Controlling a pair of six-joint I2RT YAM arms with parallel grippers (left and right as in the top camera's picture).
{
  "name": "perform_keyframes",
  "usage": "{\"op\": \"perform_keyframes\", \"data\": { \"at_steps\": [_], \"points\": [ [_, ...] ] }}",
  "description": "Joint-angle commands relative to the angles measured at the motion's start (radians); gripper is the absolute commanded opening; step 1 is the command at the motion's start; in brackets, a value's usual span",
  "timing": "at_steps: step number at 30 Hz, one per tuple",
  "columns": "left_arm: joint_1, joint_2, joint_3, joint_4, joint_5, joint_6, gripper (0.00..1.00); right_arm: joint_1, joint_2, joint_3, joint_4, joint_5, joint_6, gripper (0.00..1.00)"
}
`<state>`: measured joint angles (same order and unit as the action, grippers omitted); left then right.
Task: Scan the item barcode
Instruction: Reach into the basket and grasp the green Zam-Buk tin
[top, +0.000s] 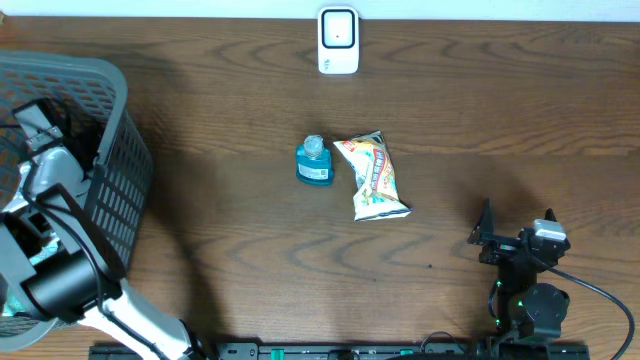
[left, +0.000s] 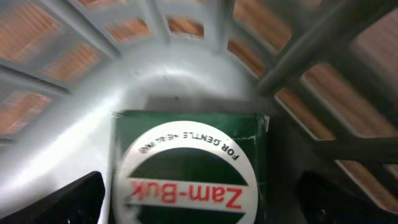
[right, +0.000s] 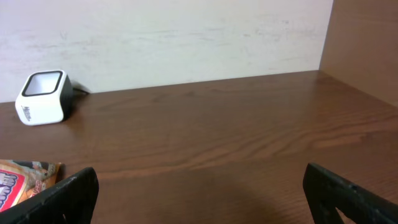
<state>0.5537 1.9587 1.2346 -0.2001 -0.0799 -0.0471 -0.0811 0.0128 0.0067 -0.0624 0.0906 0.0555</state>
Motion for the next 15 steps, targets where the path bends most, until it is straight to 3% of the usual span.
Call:
{"op": "perform_keyframes", "data": {
  "at_steps": [1, 5, 10, 15],
  "points": [
    [0.000, 0.038, 0.002, 0.013, -0.002, 0.017, 0.98, -0.003, -0.003, -0.001, -0.002, 0.008, -0.012, 0.99],
    [0.001, 0.048, 0.002, 0.021, -0.002, 0.017, 0.99, -0.003, -0.003, -0.001, -0.002, 0.008, -0.012, 0.99],
    [0.001, 0.048, 0.002, 0.002, -0.002, 0.017, 0.68, -0.003, -0.003, -0.001, -0.002, 0.008, -0.012, 0.99],
    [0.001, 0.027, 0.002, -0.024, -0.002, 0.016, 0.64, -0.003, -0.003, -0.001, -0.002, 0.008, -0.012, 0.99]
  ]
}}
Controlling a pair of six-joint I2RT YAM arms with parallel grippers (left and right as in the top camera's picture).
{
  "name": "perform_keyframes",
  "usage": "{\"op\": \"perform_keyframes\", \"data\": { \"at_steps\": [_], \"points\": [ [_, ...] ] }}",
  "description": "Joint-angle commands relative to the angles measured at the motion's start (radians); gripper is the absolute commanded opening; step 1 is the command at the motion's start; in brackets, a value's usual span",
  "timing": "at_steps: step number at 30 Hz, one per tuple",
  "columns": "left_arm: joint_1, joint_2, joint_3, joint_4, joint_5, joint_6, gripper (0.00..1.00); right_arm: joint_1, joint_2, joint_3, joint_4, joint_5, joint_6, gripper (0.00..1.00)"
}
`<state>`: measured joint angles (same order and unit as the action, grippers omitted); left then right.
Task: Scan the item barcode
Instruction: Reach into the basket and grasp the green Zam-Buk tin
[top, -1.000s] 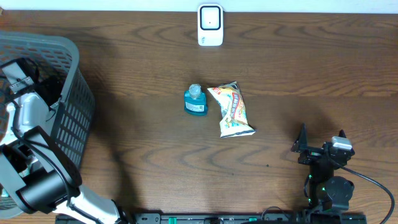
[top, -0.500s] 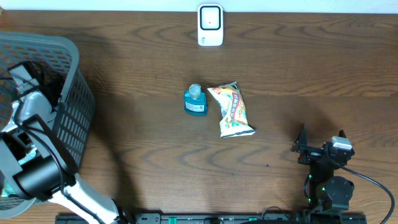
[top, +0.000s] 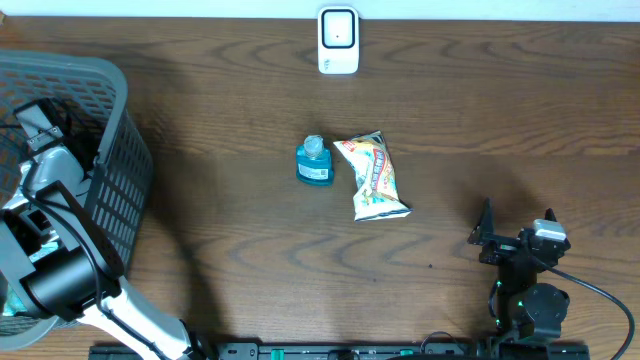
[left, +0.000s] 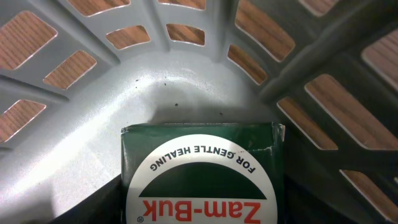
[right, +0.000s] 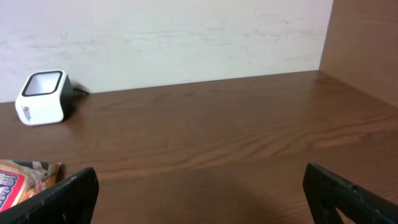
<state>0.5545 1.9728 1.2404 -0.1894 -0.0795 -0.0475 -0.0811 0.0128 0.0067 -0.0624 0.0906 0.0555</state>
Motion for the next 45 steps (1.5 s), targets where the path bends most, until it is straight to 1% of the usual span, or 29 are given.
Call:
{"op": "perform_keyframes", "data": {
  "at_steps": [1, 6, 9, 17, 22, 28, 30, 36, 39, 45],
  "points": [
    [0.000, 0.003, -0.004, -0.041, -0.003, 0.017, 0.64, -0.003, -0.003, -0.001, -0.002, 0.008, -0.012, 0.99],
    [0.000, -0.102, -0.004, -0.085, -0.003, 0.016, 0.64, -0.003, -0.003, -0.001, -0.002, 0.008, -0.012, 0.99],
    [0.000, -0.206, -0.004, -0.120, -0.003, -0.003, 0.64, -0.003, -0.003, -0.001, -0.002, 0.008, -0.012, 0.99],
    [0.000, -0.513, -0.004, -0.262, 0.002, -0.155, 0.64, -0.003, -0.003, -0.001, -0.002, 0.008, -0.012, 0.99],
    [0.000, -0.687, -0.004, -0.351, 0.100, -0.162, 0.64, -0.003, -0.003, -0.001, -0.002, 0.008, -0.012, 0.99],
    [-0.016, -0.834, -0.004, -0.416, 0.193, -0.172, 0.64, -0.003, -0.003, -0.001, -0.002, 0.008, -0.012, 0.99],
    [-0.031, -0.874, -0.004, -0.428, 0.203, -0.172, 0.64, -0.003, -0.003, -0.001, -0.002, 0.008, -0.012, 0.99],
    [-0.109, -0.959, -0.004, -0.454, 0.204, -0.172, 0.64, -0.003, -0.003, -0.001, -0.002, 0.008, -0.012, 0.99],
    [-0.180, -0.993, -0.004, -0.453, 0.204, -0.172, 0.64, -0.003, -0.003, -0.001, -0.002, 0.008, -0.012, 0.99],
    [-0.365, -1.047, -0.004, -0.409, 0.205, -0.176, 0.64, -0.003, -0.003, -0.001, -0.002, 0.008, -0.012, 0.99]
  ]
}}
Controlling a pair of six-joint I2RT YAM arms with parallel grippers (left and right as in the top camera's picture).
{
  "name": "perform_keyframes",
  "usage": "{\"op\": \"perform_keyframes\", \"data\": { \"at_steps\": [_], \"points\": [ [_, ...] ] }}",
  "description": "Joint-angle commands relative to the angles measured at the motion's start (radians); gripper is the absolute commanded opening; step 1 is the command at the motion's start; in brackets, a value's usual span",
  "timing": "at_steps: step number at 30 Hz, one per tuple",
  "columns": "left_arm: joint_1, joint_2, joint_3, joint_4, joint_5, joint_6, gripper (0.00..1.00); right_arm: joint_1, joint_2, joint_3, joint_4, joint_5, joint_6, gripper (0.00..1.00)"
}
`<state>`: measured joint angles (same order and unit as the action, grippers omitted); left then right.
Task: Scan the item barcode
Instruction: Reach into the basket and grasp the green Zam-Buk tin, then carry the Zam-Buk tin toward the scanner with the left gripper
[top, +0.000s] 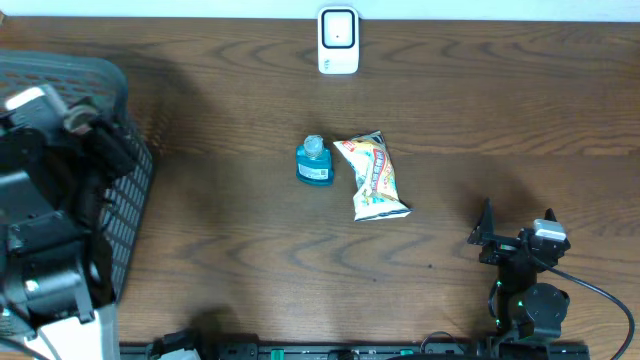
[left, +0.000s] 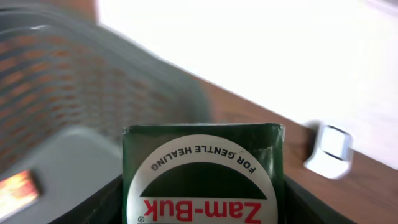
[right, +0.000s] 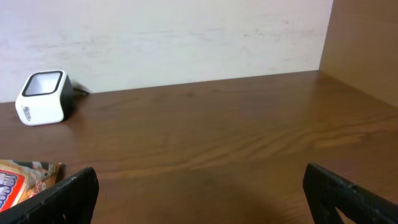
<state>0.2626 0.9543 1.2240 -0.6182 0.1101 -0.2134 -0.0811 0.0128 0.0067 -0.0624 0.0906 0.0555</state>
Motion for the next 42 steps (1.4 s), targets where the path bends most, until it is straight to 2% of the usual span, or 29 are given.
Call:
{"op": "perform_keyframes", "data": {
  "at_steps": [1, 10, 15, 20, 23, 32, 37, 40, 42],
  "points": [
    [-0.111, -0.033, 0.012, 0.026, 0.020, -0.010, 0.64, -0.003, -0.003, -0.001, -0.002, 0.008, -0.012, 0.99],
    [-0.434, 0.020, 0.012, 0.008, 0.035, -0.010, 0.64, -0.003, -0.003, -0.001, -0.002, 0.008, -0.012, 0.99],
    [-0.545, 0.132, 0.012, -0.143, -0.056, -0.011, 0.64, -0.003, -0.003, -0.001, -0.002, 0.008, -0.012, 0.99],
    [-0.589, 0.289, -0.014, -0.238, -0.084, -0.078, 0.62, -0.003, -0.003, -0.001, -0.002, 0.008, -0.012, 0.99],
    [-0.608, 0.394, -0.045, -0.213, -0.084, -0.087, 0.58, -0.003, -0.003, -0.001, -0.002, 0.008, -0.012, 0.99],
    [-0.642, 0.702, -0.055, -0.098, -0.085, -0.122, 0.58, -0.003, -0.003, -0.001, -0.002, 0.008, -0.012, 0.99],
    [-0.641, 0.814, -0.055, -0.061, -0.084, -0.126, 0.58, -0.003, -0.003, -0.001, -0.002, 0.008, -0.012, 0.99],
    [-0.641, 0.852, -0.055, -0.064, -0.085, -0.126, 0.61, -0.003, -0.003, -0.001, -0.002, 0.008, -0.012, 0.99],
    [-0.641, 0.855, -0.055, -0.069, -0.085, -0.125, 0.73, -0.003, -0.003, -0.001, -0.002, 0.008, -0.012, 0.99]
  ]
}}
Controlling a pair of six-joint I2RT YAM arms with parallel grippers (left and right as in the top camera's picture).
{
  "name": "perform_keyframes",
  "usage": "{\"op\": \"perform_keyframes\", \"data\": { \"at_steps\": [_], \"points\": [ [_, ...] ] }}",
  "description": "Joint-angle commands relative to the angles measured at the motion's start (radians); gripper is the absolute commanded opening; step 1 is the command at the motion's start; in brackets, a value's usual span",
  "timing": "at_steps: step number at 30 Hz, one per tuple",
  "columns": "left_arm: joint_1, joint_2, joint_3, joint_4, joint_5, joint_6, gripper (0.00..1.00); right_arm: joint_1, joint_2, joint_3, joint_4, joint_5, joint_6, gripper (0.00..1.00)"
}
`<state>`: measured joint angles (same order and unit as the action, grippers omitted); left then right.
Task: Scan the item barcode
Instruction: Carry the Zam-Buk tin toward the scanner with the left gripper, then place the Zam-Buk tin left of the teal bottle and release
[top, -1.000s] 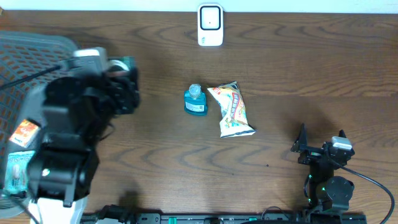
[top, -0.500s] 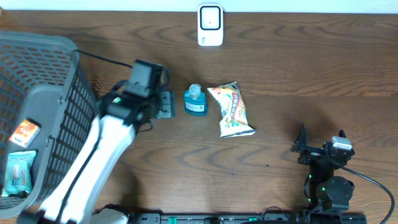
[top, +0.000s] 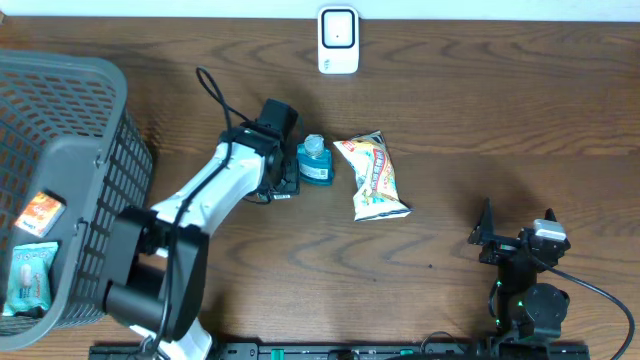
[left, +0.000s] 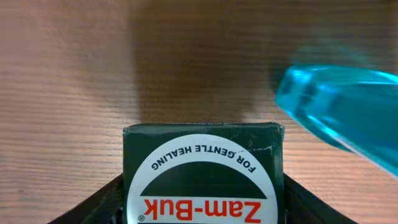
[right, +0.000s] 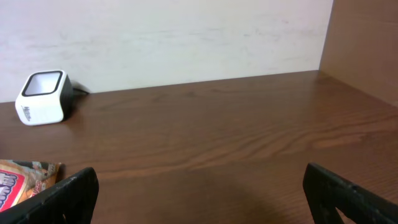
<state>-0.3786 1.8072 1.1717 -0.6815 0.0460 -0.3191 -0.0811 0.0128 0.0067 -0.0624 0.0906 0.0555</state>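
A dark green Zam-Buk box (left: 202, 180) fills the lower part of the left wrist view, with my left gripper (left: 202, 202) shut on it just above the wood. Overhead, that gripper (top: 281, 183) sits at the left side of the blue bottle (top: 315, 163), whose blurred body (left: 342, 112) shows close on the right of the box. The white barcode scanner (top: 338, 40) stands at the table's back edge, also seen as the scanner (right: 42, 96) in the right wrist view. My right gripper (top: 517, 225) rests open at the front right, nothing between its fingers (right: 68, 193).
A snack packet (top: 373, 176) lies right of the bottle. The grey basket (top: 110, 190) stands at the left edge with an orange packet (top: 42, 213) and a pale packet (top: 28, 275) inside. A pale wall backs the table.
My left arm has moved from above the basket to mid-table, beside the blue bottle, still holding the green box. The box is now low over the wood. The right arm has not moved.
My left gripper stood open round the green box on the basket floor, then shut on it. Later it held the box up above the basket with the scanner in sight. Now the box is down by the blue bottle mid-table.
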Motion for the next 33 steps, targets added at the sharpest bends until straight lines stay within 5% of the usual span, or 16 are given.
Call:
{"op": "perform_keyframes", "data": {
  "at_steps": [1, 11, 24, 33],
  "points": [
    [0.000, -0.004, -0.003, -0.009, -0.026, -0.019, 0.94, -0.003, -0.003, -0.001, -0.002, 0.008, -0.012, 0.99],
    [0.002, -0.164, -0.002, -0.037, -0.043, -0.015, 0.98, -0.003, -0.003, -0.001, -0.002, 0.008, -0.012, 0.99],
    [0.002, -0.661, -0.002, 0.004, -0.258, -0.016, 0.98, -0.003, -0.003, -0.001, -0.002, 0.008, -0.012, 0.99],
    [0.002, -0.800, -0.003, 0.055, -0.344, -0.016, 0.98, -0.003, -0.003, -0.001, -0.002, 0.008, -0.012, 0.99]
  ]
}}
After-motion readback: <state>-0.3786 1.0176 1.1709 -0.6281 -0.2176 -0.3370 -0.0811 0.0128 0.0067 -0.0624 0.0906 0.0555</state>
